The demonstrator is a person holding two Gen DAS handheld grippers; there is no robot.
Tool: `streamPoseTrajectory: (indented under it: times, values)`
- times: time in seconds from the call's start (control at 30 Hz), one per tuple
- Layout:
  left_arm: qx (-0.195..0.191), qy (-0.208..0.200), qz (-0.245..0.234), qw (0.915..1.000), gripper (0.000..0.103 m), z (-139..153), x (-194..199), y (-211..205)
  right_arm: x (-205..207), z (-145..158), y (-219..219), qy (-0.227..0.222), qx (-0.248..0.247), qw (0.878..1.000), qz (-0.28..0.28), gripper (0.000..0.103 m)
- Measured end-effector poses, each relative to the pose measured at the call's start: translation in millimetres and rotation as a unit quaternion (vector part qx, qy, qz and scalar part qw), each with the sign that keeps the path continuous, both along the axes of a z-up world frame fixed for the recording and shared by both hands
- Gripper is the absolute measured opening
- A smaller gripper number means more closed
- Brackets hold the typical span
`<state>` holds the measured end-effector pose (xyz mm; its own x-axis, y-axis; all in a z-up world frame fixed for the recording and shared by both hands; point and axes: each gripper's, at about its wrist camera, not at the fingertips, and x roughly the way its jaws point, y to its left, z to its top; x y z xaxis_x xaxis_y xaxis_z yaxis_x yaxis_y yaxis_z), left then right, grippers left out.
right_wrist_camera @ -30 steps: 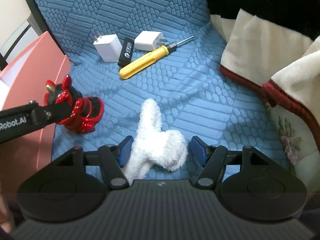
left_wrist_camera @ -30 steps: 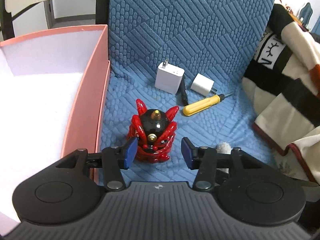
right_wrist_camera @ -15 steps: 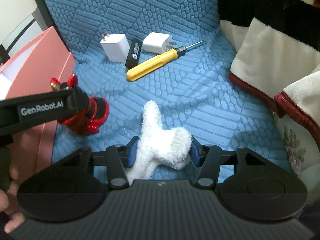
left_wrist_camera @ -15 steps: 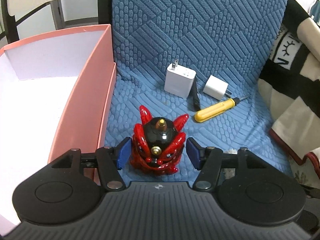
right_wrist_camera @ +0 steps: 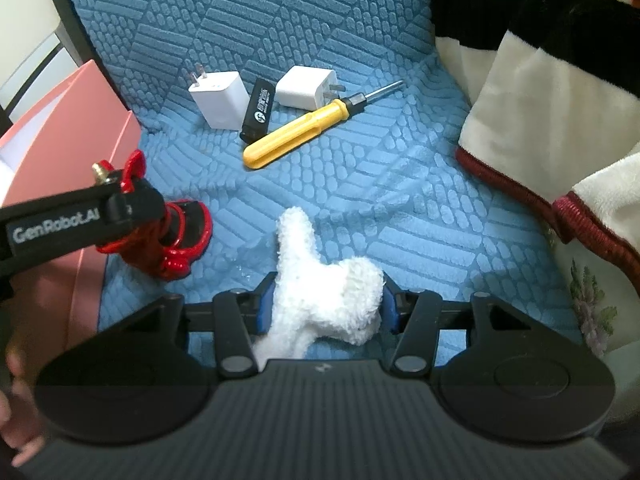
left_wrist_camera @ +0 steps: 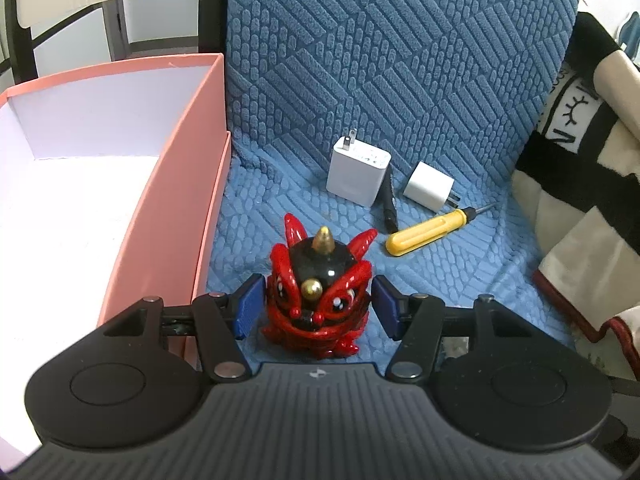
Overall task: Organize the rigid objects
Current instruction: 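Lift the figurine with the left gripper while the right gripper lifts the plush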
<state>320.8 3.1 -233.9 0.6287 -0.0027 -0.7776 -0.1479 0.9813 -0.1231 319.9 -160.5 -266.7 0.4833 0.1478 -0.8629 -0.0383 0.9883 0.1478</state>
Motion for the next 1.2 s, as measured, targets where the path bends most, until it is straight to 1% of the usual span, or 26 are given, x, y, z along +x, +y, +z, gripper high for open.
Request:
streamPoseTrajectory:
  times: [0.13,0.27,0.4,0.43,0.53,0.6,0.67,0.73,0.83,1.1,1.13,1.17,1.2]
  values:
    - [-0.020,0.000,-0.002,0.9998,0.063,5.6,-8.1,3.3,-2.1,4.5,-1.1,-0.003,0.006,1.000,-0.002,0.051]
    - [-0.025,-0.007,-0.011,0.9996,0.063,15.1,-20.5,1.9,-9.8,13.4,-2.0,-0.013,0.006,1.000,0.004,0.051]
    - [-0.040,-0.008,-0.023,0.9989,0.063,25.6,-35.5,2.8,-21.4,24.8,-3.3,-0.024,0.007,1.000,0.010,0.051]
    - [-0.046,-0.009,-0.023,0.9986,0.060,28.1,-40.1,4.1,-24.9,28.0,-3.5,-0.028,0.004,1.000,0.012,0.051]
    - [-0.060,-0.008,-0.022,0.9979,0.059,37.7,-53.0,7.6,-35.6,34.7,-5.4,-0.034,-0.002,0.999,0.013,0.051]
    - [-0.061,-0.011,-0.026,0.9977,0.058,43.3,-60.7,8.2,-44.0,37.9,-5.9,-0.032,-0.002,0.999,0.015,0.051]
    - [-0.053,-0.012,-0.029,0.9981,0.058,47.1,-67.7,8.0,-50.7,40.7,-4.7,-0.030,-0.003,0.999,0.022,0.051]
    - [-0.053,-0.010,-0.024,0.9983,0.058,50.4,-76.2,10.1,-55.6,44.5,-3.0,-0.029,-0.004,0.999,0.024,0.051]
    - [-0.073,-0.007,-0.018,0.9972,0.058,57.6,-86.9,19.0,-62.1,53.8,0.9,-0.030,-0.005,0.999,0.030,0.051]
    - [-0.088,-0.023,0.002,0.9958,0.058,97.8,-106.4,46.5,-69.4,93.1,15.8,-0.048,0.007,0.997,0.054,0.051]
    - [-0.090,-0.027,0.005,0.9956,0.052,103.0,-107.9,51.0,-69.2,99.5,18.5,-0.052,0.011,0.997,0.057,0.051]
    - [-0.091,-0.025,0.006,0.9955,0.052,107.8,-107.8,55.8,-68.8,107.1,21.4,-0.057,0.017,0.996,0.060,0.051]
    - [-0.094,-0.029,0.010,0.9951,0.045,113.1,-108.9,61.7,-67.9,113.8,24.4,-0.061,0.022,0.996,0.063,0.051]
